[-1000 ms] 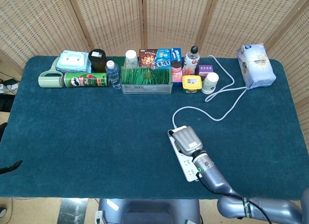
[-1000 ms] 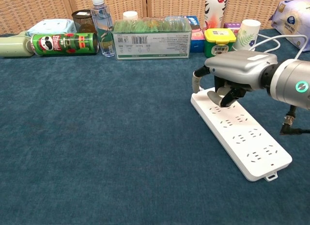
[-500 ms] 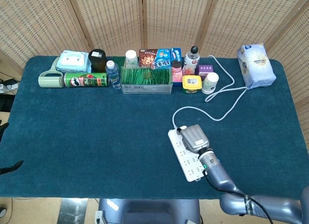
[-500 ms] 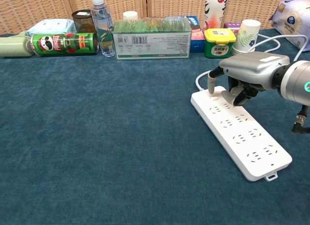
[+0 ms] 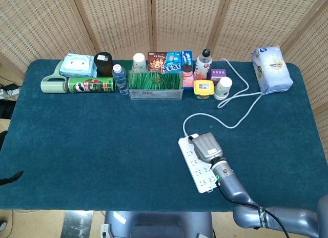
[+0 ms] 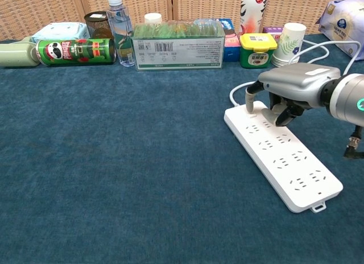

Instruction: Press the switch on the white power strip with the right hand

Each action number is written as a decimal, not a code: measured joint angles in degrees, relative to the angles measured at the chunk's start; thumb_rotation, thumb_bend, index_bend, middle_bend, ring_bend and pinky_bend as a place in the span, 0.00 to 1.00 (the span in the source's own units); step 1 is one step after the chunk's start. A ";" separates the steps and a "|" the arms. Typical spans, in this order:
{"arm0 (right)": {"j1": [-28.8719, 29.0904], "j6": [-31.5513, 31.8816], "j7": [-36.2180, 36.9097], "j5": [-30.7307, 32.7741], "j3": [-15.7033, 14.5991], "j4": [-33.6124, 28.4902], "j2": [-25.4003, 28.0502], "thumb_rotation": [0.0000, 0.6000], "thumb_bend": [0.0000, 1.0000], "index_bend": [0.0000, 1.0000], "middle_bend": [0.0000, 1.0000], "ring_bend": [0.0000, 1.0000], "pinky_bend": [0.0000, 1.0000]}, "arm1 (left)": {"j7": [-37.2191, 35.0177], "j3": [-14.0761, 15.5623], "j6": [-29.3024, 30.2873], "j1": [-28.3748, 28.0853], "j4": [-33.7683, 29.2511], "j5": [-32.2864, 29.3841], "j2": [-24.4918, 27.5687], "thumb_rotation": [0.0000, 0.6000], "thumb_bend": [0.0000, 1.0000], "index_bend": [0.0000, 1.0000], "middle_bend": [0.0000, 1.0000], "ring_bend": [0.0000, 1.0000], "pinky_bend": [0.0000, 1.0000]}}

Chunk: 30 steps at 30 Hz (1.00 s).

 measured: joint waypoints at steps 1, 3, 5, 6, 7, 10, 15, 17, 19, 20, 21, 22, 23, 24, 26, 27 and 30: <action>0.04 0.04 -0.01 0.02 -0.14 0.05 0.03 1.00 0.66 0.35 0.98 1.00 1.00 | -0.07 -0.02 -0.03 -0.02 0.02 -0.06 0.02 1.00 0.13 0.00 0.00 0.00 0.02; 0.07 0.05 0.19 0.09 -0.47 0.32 -0.04 1.00 0.66 0.36 0.98 1.00 1.00 | -0.25 -0.04 -0.14 -0.05 0.02 -0.13 0.12 1.00 0.13 0.00 0.00 0.00 0.02; 0.13 0.01 0.49 0.15 -0.76 0.48 -0.17 1.00 0.66 0.36 0.98 1.00 1.00 | -0.32 -0.02 -0.16 -0.06 0.00 -0.08 0.17 1.00 0.13 0.00 0.00 0.00 0.02; 0.16 -0.02 0.56 0.17 -0.90 0.49 -0.20 1.00 0.66 0.36 0.98 1.00 1.00 | -0.36 0.02 -0.15 -0.03 0.00 -0.01 0.19 1.00 0.13 0.00 0.00 0.00 0.02; 0.21 -0.02 0.59 0.16 -1.04 0.49 -0.23 1.00 0.66 0.36 0.98 1.00 1.00 | -0.37 0.04 -0.14 -0.03 -0.01 0.00 0.20 1.00 0.13 0.00 0.00 0.00 0.02; 0.39 0.03 0.52 0.22 -1.43 0.70 -0.35 1.00 0.66 0.37 0.98 1.00 1.00 | -0.47 0.05 -0.14 -0.01 -0.03 0.03 0.24 1.00 0.13 0.00 0.00 0.00 0.02; 0.53 -0.08 0.83 0.79 -1.92 1.50 -0.61 1.00 0.66 0.37 0.98 1.00 1.00 | -0.77 0.12 0.04 0.11 0.02 0.18 0.34 1.00 0.13 0.00 0.00 0.00 0.02; 0.53 -0.17 1.04 0.80 -2.19 1.64 -0.64 1.00 0.66 0.37 0.98 1.00 1.00 | -0.89 0.10 0.10 0.14 0.06 0.17 0.36 1.00 0.13 0.00 0.00 0.00 0.02; 0.50 -0.09 1.12 0.62 -2.43 1.71 -0.70 1.00 0.66 0.38 0.98 1.00 1.00 | -0.99 0.06 0.11 0.14 0.09 0.14 0.38 1.00 0.13 0.00 0.00 0.00 0.02; 0.46 0.03 1.17 0.44 -2.59 1.71 -0.76 1.00 0.66 0.38 0.98 1.00 1.00 | -1.04 0.06 0.08 0.13 0.10 0.14 0.40 1.00 0.13 0.00 0.00 0.00 0.02; 0.42 0.13 1.20 0.27 -2.74 1.68 -0.82 1.00 0.66 0.38 0.98 1.00 1.00 | -1.10 0.08 0.05 0.13 0.11 0.17 0.42 1.00 0.13 0.00 0.00 0.00 0.02; 0.38 0.25 1.20 0.05 -2.90 1.62 -0.89 1.00 0.66 0.38 0.98 1.00 1.00 | -1.19 0.10 0.02 0.13 0.11 0.19 0.46 1.00 0.13 0.00 0.00 0.00 0.02; 0.31 0.48 1.14 -0.35 -3.16 1.49 -1.06 1.00 0.66 0.38 0.98 1.00 1.00 | -1.33 0.11 0.05 0.16 0.12 0.21 0.51 1.00 0.13 0.00 0.00 0.00 0.02; 0.24 0.76 1.11 -0.67 -3.34 1.41 -1.22 1.00 0.66 0.38 0.98 1.00 1.00 | -1.43 0.11 0.09 0.19 0.14 0.24 0.54 1.00 0.13 0.00 0.00 0.00 0.02; 0.15 1.28 1.11 -1.30 -3.54 1.33 -1.56 1.00 0.66 0.38 0.98 1.00 1.00 | -1.57 0.12 0.12 0.22 0.17 0.28 0.60 1.00 0.13 0.00 0.00 0.00 0.02; 0.15 1.44 1.17 -1.47 -3.50 1.34 -1.63 1.00 0.66 0.38 0.98 1.00 1.00 | -1.64 0.13 0.12 0.24 0.18 0.28 0.63 1.00 0.13 0.00 0.00 0.00 0.02; 0.23 1.77 1.52 -1.63 -2.91 1.23 -1.57 1.00 0.66 0.38 0.98 1.00 1.00 | -1.81 0.14 0.11 0.26 0.22 0.28 0.69 1.00 0.13 0.00 0.00 0.00 0.02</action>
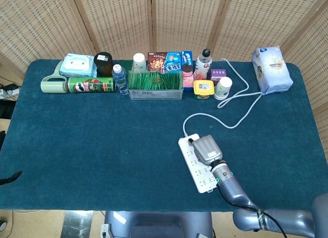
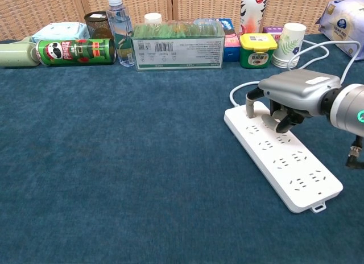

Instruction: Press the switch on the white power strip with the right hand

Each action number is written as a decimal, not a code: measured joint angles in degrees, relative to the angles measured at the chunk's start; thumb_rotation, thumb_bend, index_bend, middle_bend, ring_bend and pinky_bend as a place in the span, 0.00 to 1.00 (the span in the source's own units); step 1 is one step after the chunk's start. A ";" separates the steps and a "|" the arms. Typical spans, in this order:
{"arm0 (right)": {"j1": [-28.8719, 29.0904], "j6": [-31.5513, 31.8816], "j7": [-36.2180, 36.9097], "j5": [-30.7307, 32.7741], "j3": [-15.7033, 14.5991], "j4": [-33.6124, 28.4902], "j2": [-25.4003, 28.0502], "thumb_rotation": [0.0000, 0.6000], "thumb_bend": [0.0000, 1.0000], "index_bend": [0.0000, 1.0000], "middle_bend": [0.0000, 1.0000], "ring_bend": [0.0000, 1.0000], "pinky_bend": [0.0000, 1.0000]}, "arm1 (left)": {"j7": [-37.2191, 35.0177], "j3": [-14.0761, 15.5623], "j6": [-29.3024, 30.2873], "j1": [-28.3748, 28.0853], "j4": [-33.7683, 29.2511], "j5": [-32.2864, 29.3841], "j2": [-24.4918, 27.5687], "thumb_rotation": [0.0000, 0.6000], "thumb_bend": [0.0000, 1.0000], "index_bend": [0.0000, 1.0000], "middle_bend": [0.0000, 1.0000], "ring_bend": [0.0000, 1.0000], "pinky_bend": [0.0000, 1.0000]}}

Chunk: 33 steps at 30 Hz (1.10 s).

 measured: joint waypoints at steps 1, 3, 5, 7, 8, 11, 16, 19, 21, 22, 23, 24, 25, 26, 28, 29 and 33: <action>0.05 0.14 0.14 -0.03 0.31 -0.13 0.14 1.00 0.66 0.38 0.98 1.00 1.00 | -0.08 -0.01 0.00 0.00 0.02 -0.01 0.02 1.00 0.13 0.00 0.00 0.00 0.02; 0.17 0.72 0.57 -0.24 1.31 -0.74 0.82 1.00 0.66 0.38 0.98 1.00 1.00 | -0.29 -0.05 -0.07 -0.03 0.11 -0.07 0.06 1.00 0.13 0.00 0.00 0.00 0.02; 0.22 1.57 1.04 -0.58 2.32 -1.87 1.96 1.00 0.66 0.38 0.98 1.00 1.00 | -0.48 -0.08 -0.22 -0.09 0.18 -0.13 0.14 1.00 0.13 0.00 0.00 0.00 0.02; 0.13 2.42 1.49 -0.99 2.95 -3.13 3.11 1.00 0.66 0.38 0.98 1.00 1.00 | -0.69 -0.09 -0.30 -0.12 0.23 -0.13 0.20 1.00 0.13 0.00 0.00 0.00 0.02; -0.04 3.01 1.87 -1.42 3.28 -4.09 4.00 1.00 0.66 0.38 0.98 1.00 1.00 | -0.79 -0.08 -0.35 -0.14 0.28 -0.11 0.24 1.00 0.13 0.00 0.00 0.00 0.02; -1.10 5.08 3.39 -3.53 3.65 -6.53 6.61 1.00 0.65 0.38 0.97 1.00 1.00 | -1.19 0.01 -0.64 -0.18 0.43 -0.06 0.41 1.00 0.13 0.00 0.00 0.00 0.02; -4.78 9.75 7.88 -9.86 2.66 -8.57 9.94 1.00 0.58 0.28 0.79 0.94 0.95 | -1.78 0.08 -0.83 -0.22 0.53 0.17 0.67 1.00 0.13 0.00 0.00 0.00 0.02; -8.19 12.73 12.53 -14.38 0.90 -8.83 12.17 1.00 0.32 0.19 0.52 0.64 0.73 | -1.83 0.26 -0.90 -0.21 0.51 0.55 0.73 1.00 0.13 0.00 0.00 0.00 0.02; -11.04 14.86 16.10 -17.12 -0.76 -8.42 13.85 1.00 0.11 0.14 0.34 0.43 0.57 | -1.68 0.41 -0.96 -0.20 0.43 0.79 0.75 1.00 0.13 0.00 0.00 0.00 0.02; -12.20 15.73 17.65 -18.15 -1.42 -8.07 14.48 1.00 0.06 0.14 0.30 0.38 0.52 | -1.55 0.46 -0.94 -0.18 0.39 0.88 0.75 1.00 0.13 0.00 0.00 0.00 0.02; -13.61 16.77 19.76 -19.33 -2.19 -7.50 15.17 1.00 0.02 0.13 0.25 0.31 0.44 | -1.40 0.51 -0.88 -0.16 0.34 0.97 0.73 1.00 0.13 0.00 0.00 0.00 0.02; -14.55 17.43 21.40 -20.05 -2.68 -7.05 15.61 1.00 0.00 0.11 0.21 0.26 0.38 | -1.17 0.56 -0.78 -0.11 0.29 1.07 0.69 1.00 0.13 0.00 0.00 0.00 0.02; -15.42 18.00 23.10 -20.71 -3.13 -6.58 16.01 1.00 0.00 0.10 0.19 0.23 0.35 | -1.01 0.59 -0.68 -0.07 0.24 1.12 0.64 1.00 0.13 0.00 0.00 0.00 0.02; -16.51 18.70 25.42 -21.53 -3.65 -5.94 16.48 1.00 0.00 0.09 0.16 0.20 0.30 | -0.83 0.61 -0.56 -0.03 0.17 1.14 0.58 1.00 0.13 0.00 0.00 0.00 0.02; -18.21 19.80 29.01 -22.64 -4.37 -4.81 17.18 1.00 0.00 0.07 0.13 0.15 0.24 | -0.46 0.61 -0.39 0.03 0.06 1.12 0.47 1.00 0.13 0.00 0.00 0.00 0.02; -19.54 20.70 31.18 -23.48 -4.92 -3.70 17.69 1.00 0.00 0.06 0.11 0.13 0.21 | -0.24 0.63 -0.34 0.05 0.00 1.11 0.40 1.00 0.13 0.00 0.00 0.00 0.02; -23.12 24.89 33.86 -26.51 -6.38 1.28 18.38 1.00 0.00 0.05 0.07 0.07 0.13 | 0.69 0.82 -0.20 0.14 -0.21 1.29 -0.04 1.00 0.13 0.00 0.00 0.00 0.02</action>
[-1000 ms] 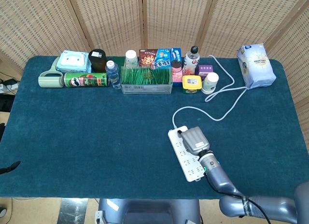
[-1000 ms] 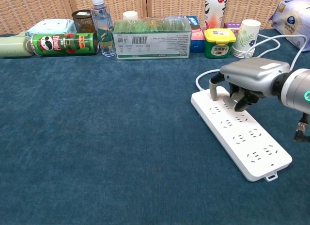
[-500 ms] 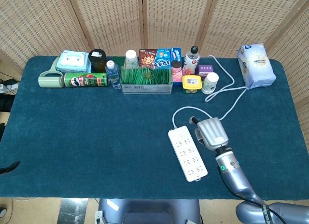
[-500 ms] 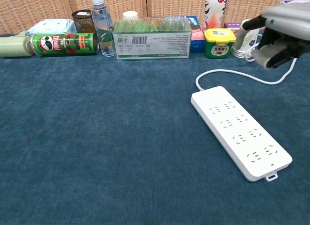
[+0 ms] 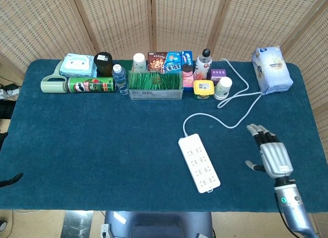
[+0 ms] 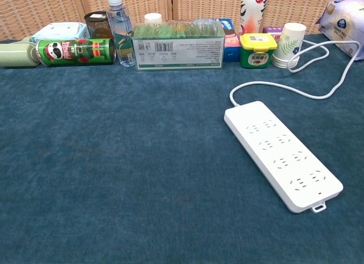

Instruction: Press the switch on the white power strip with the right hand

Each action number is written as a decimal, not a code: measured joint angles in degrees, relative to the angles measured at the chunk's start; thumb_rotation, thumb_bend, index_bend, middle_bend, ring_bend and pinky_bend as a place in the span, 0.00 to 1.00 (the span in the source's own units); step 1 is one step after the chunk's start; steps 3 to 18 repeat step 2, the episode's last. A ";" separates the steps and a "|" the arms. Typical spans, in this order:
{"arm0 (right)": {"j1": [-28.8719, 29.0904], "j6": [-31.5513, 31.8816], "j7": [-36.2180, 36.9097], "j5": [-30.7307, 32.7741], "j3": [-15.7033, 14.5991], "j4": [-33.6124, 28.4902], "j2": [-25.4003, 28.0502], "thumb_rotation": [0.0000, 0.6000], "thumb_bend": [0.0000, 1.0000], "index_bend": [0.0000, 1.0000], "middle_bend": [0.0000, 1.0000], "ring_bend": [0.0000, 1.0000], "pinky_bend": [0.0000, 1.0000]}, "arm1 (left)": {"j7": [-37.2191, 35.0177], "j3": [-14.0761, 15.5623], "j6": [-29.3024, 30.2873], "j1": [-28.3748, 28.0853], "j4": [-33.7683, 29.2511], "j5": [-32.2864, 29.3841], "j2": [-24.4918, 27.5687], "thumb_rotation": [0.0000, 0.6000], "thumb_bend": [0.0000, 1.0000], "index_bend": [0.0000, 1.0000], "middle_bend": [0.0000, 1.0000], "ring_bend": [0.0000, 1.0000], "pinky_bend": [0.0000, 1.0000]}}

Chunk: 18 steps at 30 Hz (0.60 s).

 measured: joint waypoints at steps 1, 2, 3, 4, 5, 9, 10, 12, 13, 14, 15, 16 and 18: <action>-0.71 0.71 0.07 -0.50 -0.29 0.83 0.07 1.00 0.00 0.05 0.06 0.05 0.11 | 0.16 0.01 0.01 -0.01 -0.01 0.03 -0.08 1.00 0.13 0.00 0.00 0.00 0.02; -1.74 1.45 0.37 -1.14 -0.67 1.83 0.16 1.00 0.00 0.04 0.06 0.03 0.09 | 0.40 0.02 0.01 -0.04 -0.03 0.06 -0.19 1.00 0.13 0.00 0.00 0.00 0.02; -1.74 1.45 0.37 -1.14 -0.67 1.83 0.16 1.00 0.00 0.04 0.06 0.03 0.09 | 0.40 0.02 0.01 -0.04 -0.03 0.06 -0.19 1.00 0.13 0.00 0.00 0.00 0.02; -1.74 1.45 0.37 -1.14 -0.67 1.83 0.16 1.00 0.00 0.04 0.06 0.03 0.09 | 0.40 0.02 0.01 -0.04 -0.03 0.06 -0.19 1.00 0.13 0.00 0.00 0.00 0.02; -1.74 1.45 0.37 -1.14 -0.67 1.83 0.16 1.00 0.00 0.04 0.06 0.03 0.09 | 0.40 0.02 0.01 -0.04 -0.03 0.06 -0.19 1.00 0.13 0.00 0.00 0.00 0.02; -1.74 1.45 0.37 -1.14 -0.67 1.83 0.16 1.00 0.00 0.04 0.06 0.03 0.09 | 0.40 0.02 0.01 -0.04 -0.03 0.06 -0.19 1.00 0.13 0.00 0.00 0.00 0.02; -1.74 1.45 0.37 -1.14 -0.67 1.83 0.16 1.00 0.00 0.04 0.06 0.03 0.09 | 0.40 0.02 0.01 -0.04 -0.03 0.06 -0.19 1.00 0.13 0.00 0.00 0.00 0.02; -1.74 1.45 0.37 -1.14 -0.67 1.83 0.16 1.00 0.00 0.04 0.06 0.03 0.09 | 0.40 0.02 0.01 -0.04 -0.03 0.06 -0.19 1.00 0.13 0.00 0.00 0.00 0.02; -1.74 1.45 0.37 -1.14 -0.67 1.83 0.16 1.00 0.00 0.04 0.06 0.03 0.09 | 0.40 0.02 0.01 -0.04 -0.03 0.06 -0.19 1.00 0.13 0.00 0.00 0.00 0.02; -1.74 1.45 0.37 -1.14 -0.67 1.83 0.16 1.00 0.00 0.04 0.06 0.03 0.09 | 0.40 0.02 0.01 -0.04 -0.03 0.06 -0.19 1.00 0.13 0.00 0.00 0.00 0.02; -1.74 1.45 0.37 -1.14 -0.67 1.83 0.16 1.00 0.00 0.04 0.06 0.03 0.09 | 0.40 0.02 0.01 -0.04 -0.03 0.06 -0.19 1.00 0.13 0.00 0.00 0.00 0.02; -1.74 1.45 0.37 -1.14 -0.67 1.83 0.16 1.00 0.00 0.04 0.06 0.03 0.09 | 0.40 0.02 0.01 -0.04 -0.03 0.06 -0.19 1.00 0.13 0.00 0.00 0.00 0.02; -1.74 1.45 0.37 -1.14 -0.67 1.83 0.16 1.00 0.00 0.04 0.06 0.03 0.09 | 0.40 0.02 0.01 -0.04 -0.03 0.06 -0.19 1.00 0.13 0.00 0.00 0.00 0.02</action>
